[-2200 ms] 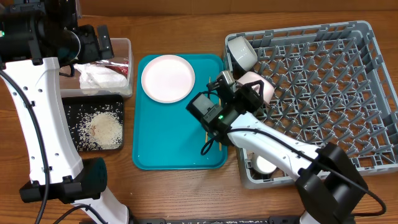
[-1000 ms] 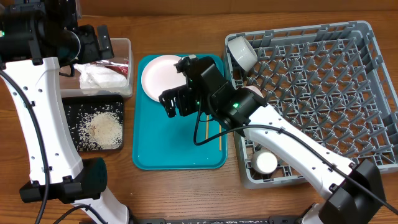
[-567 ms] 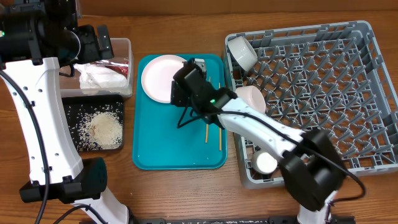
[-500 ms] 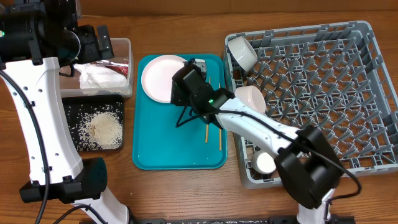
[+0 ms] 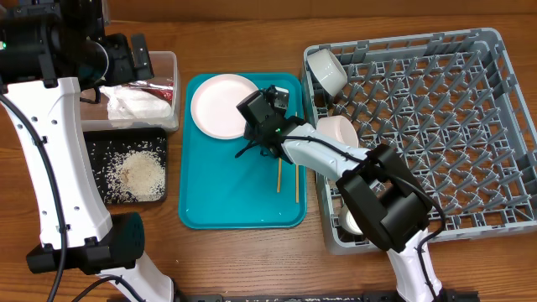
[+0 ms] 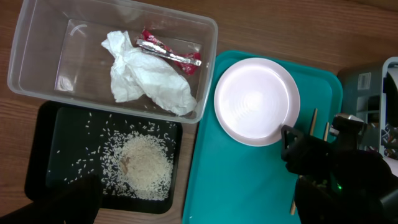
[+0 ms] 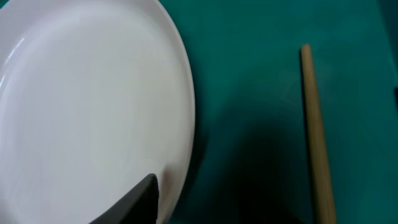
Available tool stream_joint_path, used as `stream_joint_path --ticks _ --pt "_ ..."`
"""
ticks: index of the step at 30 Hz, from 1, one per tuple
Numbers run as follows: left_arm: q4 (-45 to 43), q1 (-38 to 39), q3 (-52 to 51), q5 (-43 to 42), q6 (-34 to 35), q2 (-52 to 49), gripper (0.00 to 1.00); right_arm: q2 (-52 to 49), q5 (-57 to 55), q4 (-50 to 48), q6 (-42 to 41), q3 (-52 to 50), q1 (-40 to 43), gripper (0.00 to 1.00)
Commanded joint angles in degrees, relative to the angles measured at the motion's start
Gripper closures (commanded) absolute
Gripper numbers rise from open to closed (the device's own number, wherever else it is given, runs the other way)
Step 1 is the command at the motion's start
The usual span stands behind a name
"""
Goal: Sort waste into correct bins and load items into the dishwasher
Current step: 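Lift the white plate and stand it upright in the rack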
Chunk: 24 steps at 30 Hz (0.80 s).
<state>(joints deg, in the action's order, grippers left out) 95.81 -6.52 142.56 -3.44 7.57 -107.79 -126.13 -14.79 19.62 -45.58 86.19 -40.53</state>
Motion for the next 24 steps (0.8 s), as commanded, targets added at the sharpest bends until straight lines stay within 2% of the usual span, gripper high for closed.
stream_joint_path --ticks 1,9,18,22,24 --pt "-0.1 -0.2 0.7 -0.5 0.2 0.3 0.00 -1.9 -0.2 0.3 -1.4 1.4 -0.1 0.62" --pt "-0.1 -0.1 0.7 -0.5 0.2 0.3 0.00 -1.1 3.3 18.9 -1.0 9.0 0.0 0.96" --pt "-0.1 -0.2 0.7 -0.5 0.2 0.3 0.00 6.9 2.6 30.7 13.1 21.9 0.5 0.96" --pt "-0.1 -0.2 0.7 -0.5 0.2 0.3 0.00 14.0 -3.5 38.7 14.1 26.0 2.1 0.96" --pt "-0.1 -0.2 0.7 -0.5 0.2 0.3 0.00 21.9 -11.5 43.1 14.2 26.4 4.3 0.96"
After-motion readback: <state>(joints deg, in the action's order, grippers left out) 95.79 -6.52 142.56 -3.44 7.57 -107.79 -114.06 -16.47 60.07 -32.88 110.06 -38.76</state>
